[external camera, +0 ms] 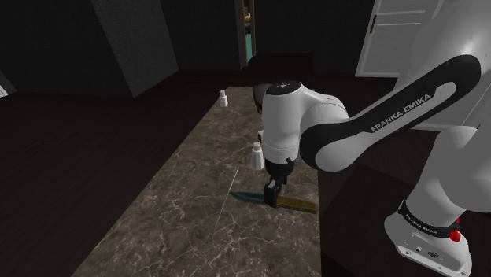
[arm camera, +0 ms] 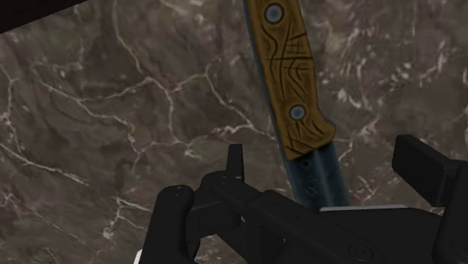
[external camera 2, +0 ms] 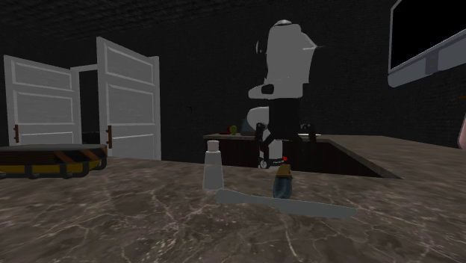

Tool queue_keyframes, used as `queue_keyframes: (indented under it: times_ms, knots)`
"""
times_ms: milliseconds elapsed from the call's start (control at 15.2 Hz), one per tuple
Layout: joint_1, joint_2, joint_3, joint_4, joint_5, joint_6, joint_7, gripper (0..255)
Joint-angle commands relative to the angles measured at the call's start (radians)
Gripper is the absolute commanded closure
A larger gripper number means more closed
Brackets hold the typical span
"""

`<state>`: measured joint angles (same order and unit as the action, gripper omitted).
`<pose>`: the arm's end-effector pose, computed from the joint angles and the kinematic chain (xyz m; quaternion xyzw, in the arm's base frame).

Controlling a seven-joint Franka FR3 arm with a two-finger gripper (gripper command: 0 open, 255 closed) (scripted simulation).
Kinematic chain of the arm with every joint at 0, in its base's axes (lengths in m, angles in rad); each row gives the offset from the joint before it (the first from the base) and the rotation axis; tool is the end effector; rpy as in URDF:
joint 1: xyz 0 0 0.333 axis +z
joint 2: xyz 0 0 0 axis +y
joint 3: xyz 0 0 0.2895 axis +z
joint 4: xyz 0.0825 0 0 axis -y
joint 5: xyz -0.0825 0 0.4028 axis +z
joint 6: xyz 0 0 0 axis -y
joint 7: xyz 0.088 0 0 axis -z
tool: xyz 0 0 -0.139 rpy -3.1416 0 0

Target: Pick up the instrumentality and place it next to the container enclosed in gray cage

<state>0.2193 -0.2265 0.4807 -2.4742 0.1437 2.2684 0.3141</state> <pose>0.3616 0.3025 0.2966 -0.9900 -0.1409 0.0012 0.0028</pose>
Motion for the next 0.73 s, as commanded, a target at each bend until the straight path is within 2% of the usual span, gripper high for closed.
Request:
queue_keyframes:
  times_ms: [0,264,660]
  knots:
    - [-0.001,0.019,0.005,-0.014,-0.006,0.033,0.005,0]
    - [-0.006,0.056,0.014,-0.034,-0.021,0.088,0.018,0]
    - [-0.006,0.056,0.014,-0.034,-0.021,0.088,0.018,0]
